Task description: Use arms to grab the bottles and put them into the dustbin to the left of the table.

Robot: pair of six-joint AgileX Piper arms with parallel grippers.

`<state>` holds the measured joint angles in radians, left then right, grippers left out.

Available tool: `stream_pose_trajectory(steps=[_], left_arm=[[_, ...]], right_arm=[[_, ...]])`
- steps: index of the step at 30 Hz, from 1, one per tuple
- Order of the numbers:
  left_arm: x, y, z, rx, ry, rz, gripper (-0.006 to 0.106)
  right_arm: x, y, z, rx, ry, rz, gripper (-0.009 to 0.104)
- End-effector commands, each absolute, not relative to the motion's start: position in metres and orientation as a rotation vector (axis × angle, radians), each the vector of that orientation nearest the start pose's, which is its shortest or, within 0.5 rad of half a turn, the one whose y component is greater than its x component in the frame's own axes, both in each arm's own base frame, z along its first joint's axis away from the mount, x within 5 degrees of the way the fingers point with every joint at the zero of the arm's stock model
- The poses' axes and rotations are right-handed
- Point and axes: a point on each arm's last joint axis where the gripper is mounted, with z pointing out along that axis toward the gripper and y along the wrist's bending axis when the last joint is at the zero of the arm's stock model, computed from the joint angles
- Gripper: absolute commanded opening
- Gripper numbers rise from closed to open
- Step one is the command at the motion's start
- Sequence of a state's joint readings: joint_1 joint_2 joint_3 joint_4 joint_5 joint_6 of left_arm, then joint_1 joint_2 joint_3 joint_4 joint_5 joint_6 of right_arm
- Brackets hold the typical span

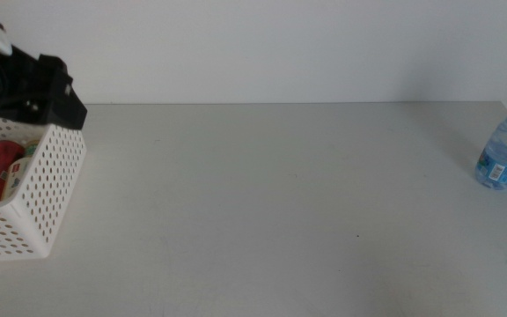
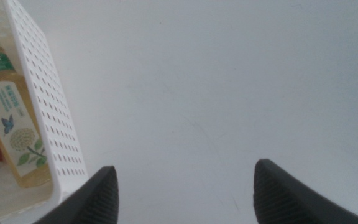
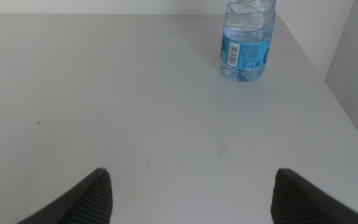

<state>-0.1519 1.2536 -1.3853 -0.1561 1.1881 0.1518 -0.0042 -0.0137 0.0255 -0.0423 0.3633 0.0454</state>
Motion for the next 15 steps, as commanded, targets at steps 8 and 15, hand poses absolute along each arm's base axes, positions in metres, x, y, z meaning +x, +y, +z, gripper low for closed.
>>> stream_pose_trajectory(steps=[8, 15], left_arm=[[0.138, -0.070, 0.386, 0.453, 2.023, -0.314, 0.076], [0.097, -0.056, 0.362, 0.462, 1.861, -0.385, 0.079]], right_arm=[[0.052, -0.002, 0.180, 0.005, 1.789, -0.036, 0.065], [0.052, -0.002, 0.180, 0.005, 1.789, -0.036, 0.065]])
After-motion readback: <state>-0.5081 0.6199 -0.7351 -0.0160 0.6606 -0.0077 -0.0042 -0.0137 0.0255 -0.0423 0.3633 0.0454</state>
